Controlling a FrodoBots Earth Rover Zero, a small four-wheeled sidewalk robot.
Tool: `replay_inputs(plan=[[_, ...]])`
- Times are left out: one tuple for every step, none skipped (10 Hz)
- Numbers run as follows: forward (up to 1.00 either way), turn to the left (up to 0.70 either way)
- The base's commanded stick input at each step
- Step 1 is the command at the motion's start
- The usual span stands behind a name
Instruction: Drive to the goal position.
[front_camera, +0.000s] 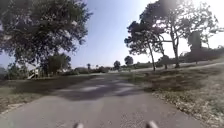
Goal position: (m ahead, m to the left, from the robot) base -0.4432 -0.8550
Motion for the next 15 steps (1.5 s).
replay_inputs(plan=[[0.11,-0.01],[0.11,-0.01],[0.11,-0.01],[0.11,-0.01],[0.11,-0.01],[0.11,-0.01],[0.11,-0.01],[0.11,0.00],[0.11,0.00],[0.11,0.00],[0.11,-0.01],[0.11,-0.01],[0.11,-0.01],[0.11,-0.01],[0.10,-0.01]])
